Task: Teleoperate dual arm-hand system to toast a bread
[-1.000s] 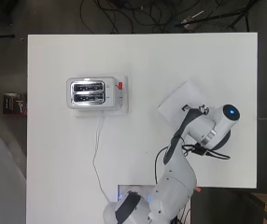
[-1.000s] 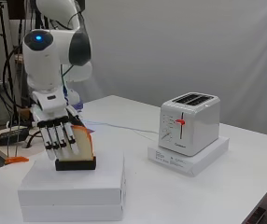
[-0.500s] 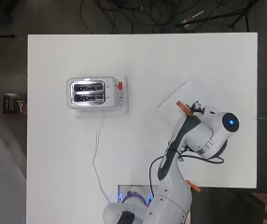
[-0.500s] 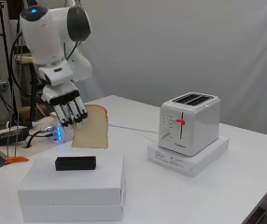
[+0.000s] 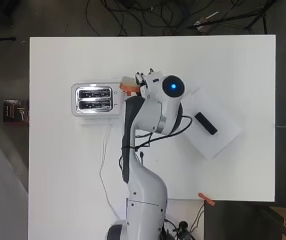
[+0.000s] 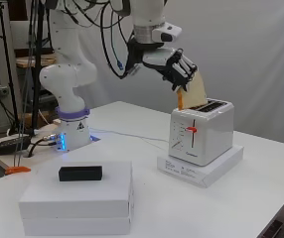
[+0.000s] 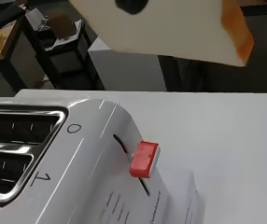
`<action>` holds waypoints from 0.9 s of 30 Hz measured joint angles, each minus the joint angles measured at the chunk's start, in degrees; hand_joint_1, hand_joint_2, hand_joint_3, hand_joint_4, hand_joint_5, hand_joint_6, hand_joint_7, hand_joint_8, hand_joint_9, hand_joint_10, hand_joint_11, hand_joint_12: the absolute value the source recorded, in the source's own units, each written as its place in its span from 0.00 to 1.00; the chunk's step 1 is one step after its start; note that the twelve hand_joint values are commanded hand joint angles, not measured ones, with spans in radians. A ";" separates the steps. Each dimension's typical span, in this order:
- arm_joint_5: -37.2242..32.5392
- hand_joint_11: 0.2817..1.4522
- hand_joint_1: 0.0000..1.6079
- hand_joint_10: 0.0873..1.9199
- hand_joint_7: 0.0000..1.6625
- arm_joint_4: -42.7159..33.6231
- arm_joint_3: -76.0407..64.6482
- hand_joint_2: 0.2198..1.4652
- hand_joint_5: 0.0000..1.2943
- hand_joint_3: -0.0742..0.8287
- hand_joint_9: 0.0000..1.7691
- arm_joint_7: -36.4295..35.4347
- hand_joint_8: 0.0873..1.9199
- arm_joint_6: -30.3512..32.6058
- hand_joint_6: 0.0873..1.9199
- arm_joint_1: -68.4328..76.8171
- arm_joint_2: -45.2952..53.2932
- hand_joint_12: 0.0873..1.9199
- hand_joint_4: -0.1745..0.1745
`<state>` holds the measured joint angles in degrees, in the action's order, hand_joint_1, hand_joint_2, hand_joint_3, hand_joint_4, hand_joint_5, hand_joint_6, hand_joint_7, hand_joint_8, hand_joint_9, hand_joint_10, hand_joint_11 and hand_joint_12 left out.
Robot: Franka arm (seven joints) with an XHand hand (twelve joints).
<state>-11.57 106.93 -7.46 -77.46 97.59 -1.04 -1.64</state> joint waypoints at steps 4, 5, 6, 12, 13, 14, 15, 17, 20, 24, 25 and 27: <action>0.05 0.36 0.75 0.08 0.58 -5.48 4.57 0.80 0.47 0.08 0.73 -0.87 0.58 -0.82 0.70 1.28 5.02 0.20 0.00; -0.02 0.36 0.75 0.06 0.58 -6.73 6.42 0.81 0.47 0.08 0.73 -0.89 0.58 -1.02 0.70 1.65 6.39 0.19 0.00; 0.05 0.36 0.75 0.05 0.58 -8.25 8.41 0.81 0.46 0.08 0.74 -0.89 0.58 -1.38 0.71 2.06 7.88 0.19 0.00; -1.64 0.38 0.75 0.03 0.58 -17.11 14.09 0.80 0.48 0.08 0.76 -2.16 0.59 -6.11 0.70 3.18 16.58 0.17 0.00; -1.60 0.38 0.75 0.03 0.58 -17.48 14.30 0.80 0.48 0.08 0.76 -2.04 0.59 -6.89 0.70 3.23 16.81 0.17 0.00; -1.56 0.38 0.75 0.03 0.58 -18.02 14.35 0.80 0.48 0.08 0.76 -1.56 0.58 -7.92 0.70 3.27 17.10 0.17 0.00; -1.28 0.38 0.75 0.03 0.58 -19.03 14.40 0.80 0.48 0.08 0.76 -0.67 0.58 -9.28 0.70 3.32 17.67 0.17 0.00; -0.97 0.38 0.75 0.03 0.58 -21.14 14.29 0.81 0.47 0.08 0.75 0.43 0.58 -10.85 0.72 3.30 18.56 0.17 0.02; -1.08 0.38 0.74 0.01 0.57 -22.85 13.37 0.81 0.46 0.08 0.73 1.29 0.57 -11.56 0.75 3.07 18.45 0.11 0.05; -0.26 0.40 0.74 0.00 0.57 -20.97 11.31 0.82 0.45 0.08 0.73 2.04 0.57 -13.23 0.76 2.55 18.45 0.04 0.04; -0.43 0.41 0.74 0.00 0.57 -20.88 10.45 0.82 0.45 0.08 0.73 2.15 0.57 -13.64 0.76 2.33 18.47 0.03 0.03; -1.33 0.42 0.75 0.00 0.57 -21.04 9.01 0.82 0.45 0.08 0.74 2.43 0.58 -14.62 0.75 1.95 18.67 0.03 0.01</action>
<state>-12.90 85.89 1.55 -75.03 82.98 0.91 17.03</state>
